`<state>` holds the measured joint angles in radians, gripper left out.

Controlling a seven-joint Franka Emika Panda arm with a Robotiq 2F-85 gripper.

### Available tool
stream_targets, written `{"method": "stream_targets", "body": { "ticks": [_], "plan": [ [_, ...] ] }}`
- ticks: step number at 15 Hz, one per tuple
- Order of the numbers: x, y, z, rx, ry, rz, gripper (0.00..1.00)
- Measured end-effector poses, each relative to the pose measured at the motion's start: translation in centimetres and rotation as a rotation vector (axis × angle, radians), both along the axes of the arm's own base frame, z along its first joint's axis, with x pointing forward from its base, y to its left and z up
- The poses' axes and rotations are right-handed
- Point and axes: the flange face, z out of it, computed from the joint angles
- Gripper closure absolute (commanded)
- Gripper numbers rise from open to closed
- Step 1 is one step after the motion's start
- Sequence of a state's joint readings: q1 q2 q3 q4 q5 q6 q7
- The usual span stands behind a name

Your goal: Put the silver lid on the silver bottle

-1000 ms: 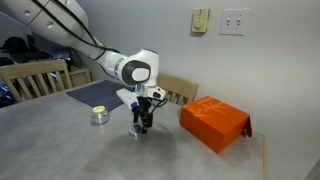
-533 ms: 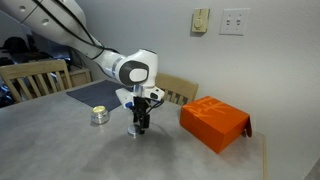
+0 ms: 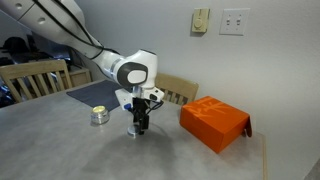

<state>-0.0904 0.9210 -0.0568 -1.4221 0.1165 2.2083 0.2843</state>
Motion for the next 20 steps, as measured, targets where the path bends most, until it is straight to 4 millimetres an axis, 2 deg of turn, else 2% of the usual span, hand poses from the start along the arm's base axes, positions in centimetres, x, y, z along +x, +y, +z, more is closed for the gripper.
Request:
{"method": "stream_targets", "body": {
  "ticks": [12,20],
  "plan": [
    [0.17,-0.08,0.22,0.007,0.009,0.023,0.0],
    [-0.02,0.15,0.04,0.001,0.03,-0.026,0.0]
  ]
}}
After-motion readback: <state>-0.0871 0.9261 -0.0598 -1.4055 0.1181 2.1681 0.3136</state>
